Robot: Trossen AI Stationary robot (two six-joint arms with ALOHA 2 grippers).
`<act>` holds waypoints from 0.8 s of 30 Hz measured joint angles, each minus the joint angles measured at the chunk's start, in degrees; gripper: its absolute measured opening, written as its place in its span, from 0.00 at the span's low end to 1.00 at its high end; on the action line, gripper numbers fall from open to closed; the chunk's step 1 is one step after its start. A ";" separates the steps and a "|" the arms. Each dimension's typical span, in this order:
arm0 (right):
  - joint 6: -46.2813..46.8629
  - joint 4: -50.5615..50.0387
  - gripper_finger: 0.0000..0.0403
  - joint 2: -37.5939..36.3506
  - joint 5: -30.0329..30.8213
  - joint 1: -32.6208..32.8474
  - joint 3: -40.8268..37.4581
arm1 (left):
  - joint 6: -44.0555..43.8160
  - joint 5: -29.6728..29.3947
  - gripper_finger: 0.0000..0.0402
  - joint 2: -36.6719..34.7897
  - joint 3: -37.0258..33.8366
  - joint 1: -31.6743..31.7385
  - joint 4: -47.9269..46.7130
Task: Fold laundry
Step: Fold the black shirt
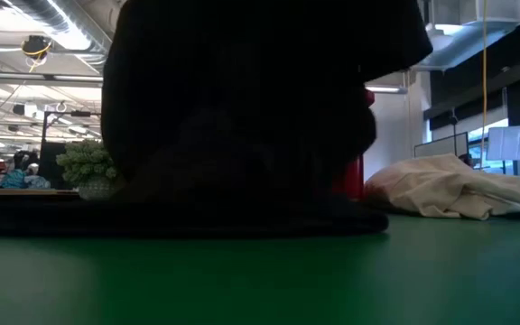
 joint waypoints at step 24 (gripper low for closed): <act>30.56 -25.42 0.00 3.40 -12.32 11.06 -12.94 | -38.80 -9.78 0.00 7.58 0.26 -17.41 -41.28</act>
